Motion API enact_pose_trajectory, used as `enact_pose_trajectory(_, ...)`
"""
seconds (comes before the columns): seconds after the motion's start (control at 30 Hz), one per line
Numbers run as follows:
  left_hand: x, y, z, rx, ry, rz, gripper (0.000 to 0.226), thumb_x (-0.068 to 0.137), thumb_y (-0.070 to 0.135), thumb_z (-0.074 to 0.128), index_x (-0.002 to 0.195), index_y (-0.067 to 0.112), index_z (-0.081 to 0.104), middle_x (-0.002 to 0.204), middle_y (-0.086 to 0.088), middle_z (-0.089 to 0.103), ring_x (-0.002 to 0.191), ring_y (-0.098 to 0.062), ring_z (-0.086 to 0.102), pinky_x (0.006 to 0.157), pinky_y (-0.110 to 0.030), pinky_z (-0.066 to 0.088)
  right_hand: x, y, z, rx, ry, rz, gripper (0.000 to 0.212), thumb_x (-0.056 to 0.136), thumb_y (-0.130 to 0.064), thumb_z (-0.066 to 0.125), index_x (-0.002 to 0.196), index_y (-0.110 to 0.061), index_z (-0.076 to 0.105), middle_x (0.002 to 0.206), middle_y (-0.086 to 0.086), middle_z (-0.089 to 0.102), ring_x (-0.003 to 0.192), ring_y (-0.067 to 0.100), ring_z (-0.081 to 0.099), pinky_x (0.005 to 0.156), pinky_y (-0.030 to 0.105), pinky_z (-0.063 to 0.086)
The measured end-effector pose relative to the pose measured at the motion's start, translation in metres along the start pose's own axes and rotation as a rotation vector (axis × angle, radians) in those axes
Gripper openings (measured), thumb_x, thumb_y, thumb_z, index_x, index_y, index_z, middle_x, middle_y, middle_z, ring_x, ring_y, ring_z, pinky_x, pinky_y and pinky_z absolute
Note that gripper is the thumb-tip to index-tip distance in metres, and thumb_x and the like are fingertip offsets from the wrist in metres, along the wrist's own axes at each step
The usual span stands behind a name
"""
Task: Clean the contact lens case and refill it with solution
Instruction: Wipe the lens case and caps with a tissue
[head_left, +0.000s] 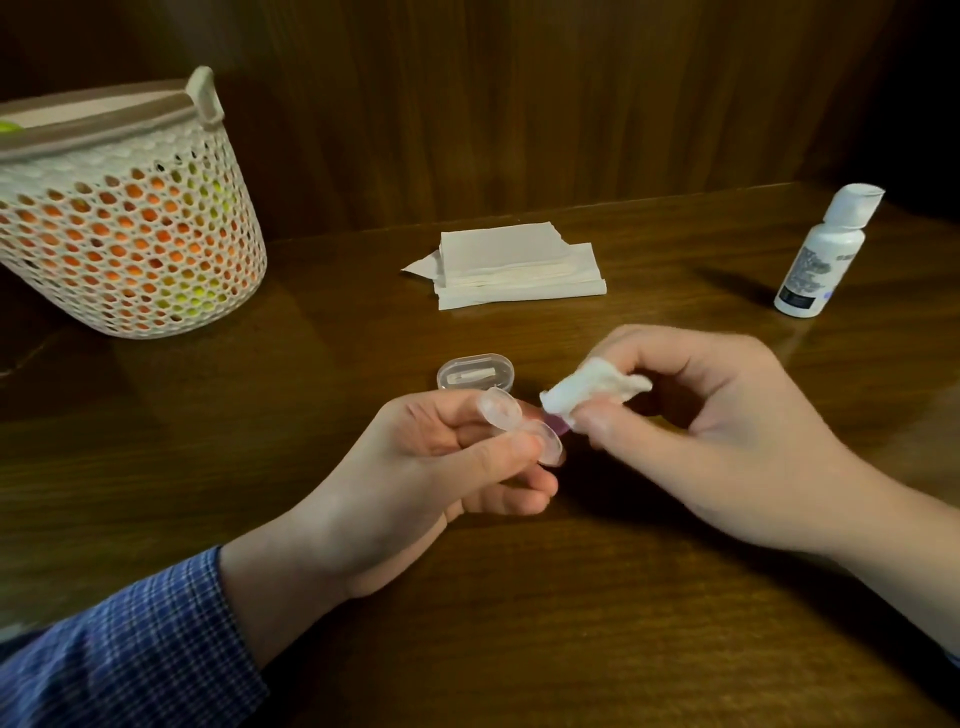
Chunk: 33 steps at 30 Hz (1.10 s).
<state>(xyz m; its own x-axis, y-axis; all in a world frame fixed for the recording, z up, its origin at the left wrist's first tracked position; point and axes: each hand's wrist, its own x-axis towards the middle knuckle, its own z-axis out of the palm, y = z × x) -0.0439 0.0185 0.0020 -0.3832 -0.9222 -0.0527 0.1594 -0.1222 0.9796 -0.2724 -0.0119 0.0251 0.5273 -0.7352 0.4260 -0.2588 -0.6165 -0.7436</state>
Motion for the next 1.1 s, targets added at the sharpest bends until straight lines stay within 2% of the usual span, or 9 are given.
enact_pose_trajectory(0.1,0.001,-0.001,-0.002,-0.027,0.009,-0.029,0.026,0.085,0.019,0.076,0.104,0.001,0.077,0.101,-0.013,0.076,0.085,-0.016,0.073,0.072,-0.023,0.059,-0.001,0.003,0.004,-0.105,-0.064,-0.116,0.017,0.089,-0.013,0.071,0.102,-0.02,0.078,0.096,-0.012,0.071,0.094,0.016,0.069,0.078,0.023,0.055)
enact_pose_trajectory(0.23,0.001,-0.003,-0.004,-0.019,0.018,-0.02,0.031,0.086,0.015,0.072,0.11,-0.004,0.072,0.097,-0.016,0.075,0.085,-0.019,0.074,0.072,-0.024,0.06,-0.002,0.006,0.009,-0.143,-0.098,-0.121,0.022,0.088,-0.01,0.071,0.103,-0.022,0.08,0.096,-0.008,0.067,0.093,0.017,0.066,0.074,0.024,0.054)
enact_pose_trajectory(0.33,0.001,-0.005,-0.002,0.054,0.05,0.033,0.031,0.08,0.02,0.077,0.103,0.0,0.075,0.093,-0.016,0.077,0.082,-0.02,0.076,0.071,-0.024,0.06,-0.003,0.005,0.01,-0.112,-0.151,-0.059,0.021,0.09,-0.017,0.07,0.103,-0.029,0.081,0.095,-0.01,0.067,0.095,0.019,0.065,0.073,0.029,0.055)
enact_pose_trajectory(0.47,-0.001,-0.006,-0.001,0.226,0.087,0.152,0.022,0.08,0.017,0.079,0.098,0.004,0.077,0.099,-0.015,0.078,0.087,-0.027,0.078,0.073,-0.029,0.064,-0.001,0.002,0.011,-0.047,-0.213,0.107,0.016,0.09,-0.032,0.07,0.099,-0.037,0.082,0.097,-0.014,0.069,0.099,0.011,0.066,0.079,0.025,0.054)
enact_pose_trajectory(0.63,-0.004,-0.006,0.004,0.469,0.152,0.253,0.022,0.08,0.018,0.078,0.099,0.006,0.078,0.098,-0.006,0.08,0.088,-0.024,0.079,0.072,-0.035,0.066,0.004,0.004,0.007,0.122,-0.309,0.318,0.015,0.093,-0.033,0.069,0.087,-0.029,0.082,0.085,-0.007,0.073,0.078,0.01,0.068,0.079,0.037,0.058)
enact_pose_trajectory(0.73,-0.004,-0.006,0.007,0.617,0.189,0.313,0.023,0.081,0.017,0.079,0.101,0.008,0.079,0.096,-0.001,0.08,0.087,-0.019,0.079,0.071,-0.036,0.066,0.005,0.006,0.006,0.335,-0.33,0.443,0.015,0.094,-0.021,0.069,0.087,-0.016,0.082,0.07,-0.005,0.068,0.067,0.007,0.06,0.067,0.029,0.056)
enact_pose_trajectory(0.87,-0.006,-0.007,0.012,0.72,0.248,0.437,0.022,0.082,0.016,0.08,0.104,0.015,0.079,0.098,0.007,0.08,0.089,-0.01,0.078,0.069,-0.028,0.065,0.009,0.011,0.007,0.668,-0.313,0.666,0.024,0.083,-0.017,0.072,0.098,0.002,0.078,0.068,0.004,0.064,0.062,0.008,0.055,0.056,0.018,0.05)
enact_pose_trajectory(1.03,-0.004,-0.004,0.009,0.895,0.281,0.61,0.025,0.083,0.018,0.078,0.108,0.019,0.075,0.102,0.013,0.076,0.088,0.001,0.075,0.067,-0.016,0.061,0.015,0.011,0.005,1.206,-0.304,0.948,0.022,0.085,-0.002,0.072,0.106,0.003,0.075,0.087,0.012,0.065,0.062,0.01,0.059,0.051,0.019,0.053)
enact_pose_trajectory(1.1,-0.001,-0.001,0.003,0.719,0.261,0.461,0.018,0.084,0.017,0.075,0.101,0.014,0.079,0.096,0.005,0.079,0.089,-0.008,0.077,0.071,-0.019,0.062,0.017,0.011,0.003,1.369,-0.208,0.991,0.034,0.079,0.0,0.075,0.113,0.004,0.07,0.096,0.014,0.06,0.063,0.011,0.057,0.049,0.02,0.054)
